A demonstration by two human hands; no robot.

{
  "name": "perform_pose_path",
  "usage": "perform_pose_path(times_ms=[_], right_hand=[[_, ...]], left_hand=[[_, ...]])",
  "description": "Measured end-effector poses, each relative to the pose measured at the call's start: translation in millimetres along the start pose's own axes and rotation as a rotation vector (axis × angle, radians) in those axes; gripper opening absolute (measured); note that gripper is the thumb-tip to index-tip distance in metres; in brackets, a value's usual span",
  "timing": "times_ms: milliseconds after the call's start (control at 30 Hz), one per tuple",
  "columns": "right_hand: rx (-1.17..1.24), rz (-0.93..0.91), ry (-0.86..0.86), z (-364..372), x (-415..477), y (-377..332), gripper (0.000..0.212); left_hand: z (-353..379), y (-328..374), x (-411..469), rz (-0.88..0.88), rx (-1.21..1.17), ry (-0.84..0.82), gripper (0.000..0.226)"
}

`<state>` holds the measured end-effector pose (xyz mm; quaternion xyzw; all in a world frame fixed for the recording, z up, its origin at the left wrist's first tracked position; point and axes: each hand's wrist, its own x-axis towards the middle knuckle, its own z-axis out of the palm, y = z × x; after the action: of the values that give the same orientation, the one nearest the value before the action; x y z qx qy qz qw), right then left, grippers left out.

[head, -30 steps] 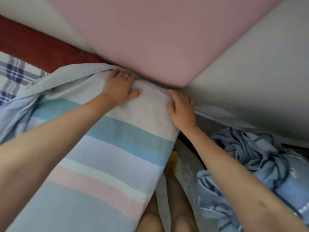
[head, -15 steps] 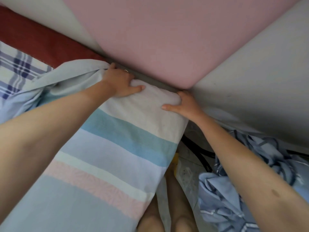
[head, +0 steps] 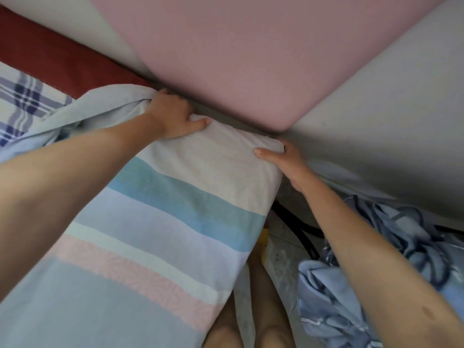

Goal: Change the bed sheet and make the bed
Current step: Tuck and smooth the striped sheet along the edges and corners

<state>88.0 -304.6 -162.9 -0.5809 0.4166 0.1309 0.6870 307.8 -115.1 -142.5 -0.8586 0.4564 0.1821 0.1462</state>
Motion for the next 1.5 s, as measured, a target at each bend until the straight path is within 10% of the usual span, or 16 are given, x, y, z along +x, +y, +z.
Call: perform_pose_path(times_ms=[167, 367, 500, 733, 1167, 1300, 1400, 1500], right_hand=[[-0.037, -0.125, 0.288, 15.1, 9.9, 12.4, 0.045], [-0.774, -0.479, 0.65, 51.7, -0.1, 20.8, 0.038], [-0.927, -0.703, 0.474, 77.8, -4.4, 5.7, 0.047], [-1.239, -0.243, -0.084, 104.4, 4.6, -28.7, 0.111], [-1.313, -0.06, -0.031, 126.7, 21.3, -33.0, 0.141], [-1.337, -0.012, 0.084, 141.6, 11.1, -34.1, 0.134], [-1.433, -0.562, 0.304, 169.5, -9.6, -25.3, 0.087], [-1.681, -1.189, -0.191, 205.0, -41.4, -6.6, 0.091]], left_hand=[[6.3, 7.3, 14.6, -0.041, -0.048, -0.047, 0.06], [5.5, -23.2, -35.0, -0.058, -0.224, 0.445, 0.029], [6.2, -56.3, -76.3, -0.407, -0.303, 0.505, 0.045], [23.4, -93.0, -107.6, -0.904, -0.288, 0.122, 0.04], [11.3, -141.4, -89.8, -0.804, -0.495, 0.364, 0.019], [20.6, -122.9, -92.7, -0.621, -0.706, 0.343, 0.059], [11.0, -89.3, -115.4, -0.642, -0.845, 0.51, 0.076], [34.5, -43.2, -176.5, -0.674, -0.745, 0.566, 0.069]])
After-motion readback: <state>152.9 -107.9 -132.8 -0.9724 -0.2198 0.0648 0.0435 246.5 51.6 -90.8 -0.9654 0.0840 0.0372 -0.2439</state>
